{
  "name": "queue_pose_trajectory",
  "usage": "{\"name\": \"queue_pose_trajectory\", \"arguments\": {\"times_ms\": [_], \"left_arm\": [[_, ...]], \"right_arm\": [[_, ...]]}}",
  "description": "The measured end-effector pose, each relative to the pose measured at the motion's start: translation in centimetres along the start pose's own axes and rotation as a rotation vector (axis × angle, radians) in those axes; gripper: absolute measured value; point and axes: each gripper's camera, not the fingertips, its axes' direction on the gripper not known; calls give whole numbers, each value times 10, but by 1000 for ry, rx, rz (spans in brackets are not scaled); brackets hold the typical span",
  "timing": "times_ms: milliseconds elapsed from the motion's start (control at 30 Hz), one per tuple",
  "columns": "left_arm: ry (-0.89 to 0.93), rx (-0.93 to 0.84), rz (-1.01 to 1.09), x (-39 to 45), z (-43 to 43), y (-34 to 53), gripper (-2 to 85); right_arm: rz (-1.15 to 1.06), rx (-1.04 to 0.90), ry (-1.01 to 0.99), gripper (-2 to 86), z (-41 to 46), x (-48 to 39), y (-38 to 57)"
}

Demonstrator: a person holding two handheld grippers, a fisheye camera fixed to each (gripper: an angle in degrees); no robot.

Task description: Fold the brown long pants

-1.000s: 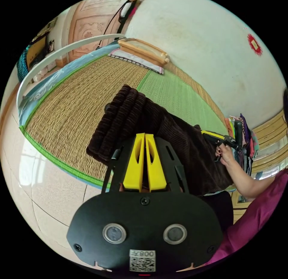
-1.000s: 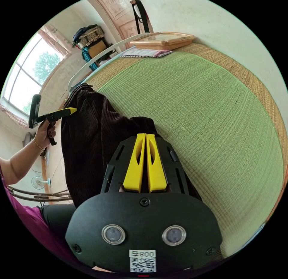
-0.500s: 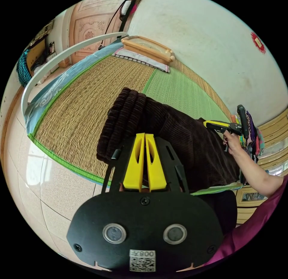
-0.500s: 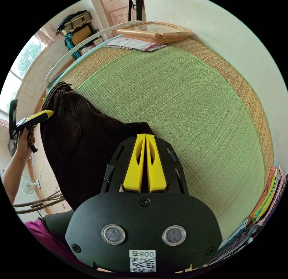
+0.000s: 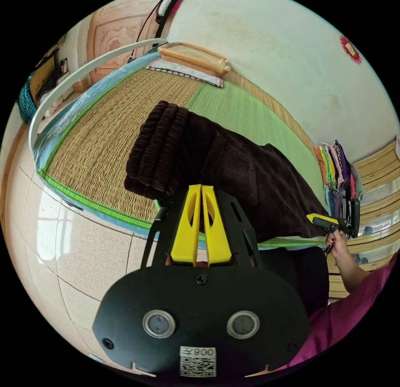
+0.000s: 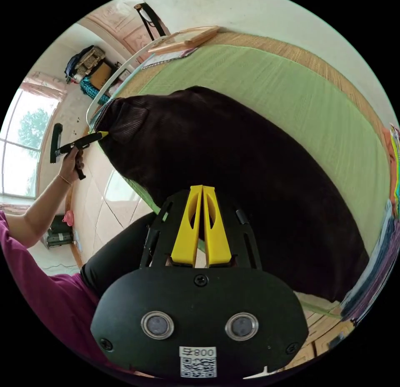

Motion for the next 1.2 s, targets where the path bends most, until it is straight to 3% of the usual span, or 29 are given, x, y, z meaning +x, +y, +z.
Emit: {"name": "queue_pose_trajectory", "arguments": {"times_ms": [167, 300, 600, 733, 867, 1033, 1200], "left_arm": [[179, -92, 234, 80, -6, -18, 1], [88, -207, 325, 118, 9, -19, 0], [10, -221, 299, 159, -51, -71, -1], [103, -181, 347, 209, -82, -92, -1], [66, -249, 320, 248, -81, -107, 0], [107, -253, 197, 262, -113, -140, 0], [52, -229, 290, 325, -158, -172, 0]], "right_arm": [[144, -7, 21, 1, -9, 56, 70], [198, -35, 113, 1, -5, 93, 114], [233, -10, -42, 1, -19, 169, 178], [246, 76, -7, 0, -49, 190, 226], [365, 115, 43, 0, -63, 248, 292], [463, 132, -98, 0, -60, 314, 352], [509, 219, -38, 1, -89, 347, 422]]}}
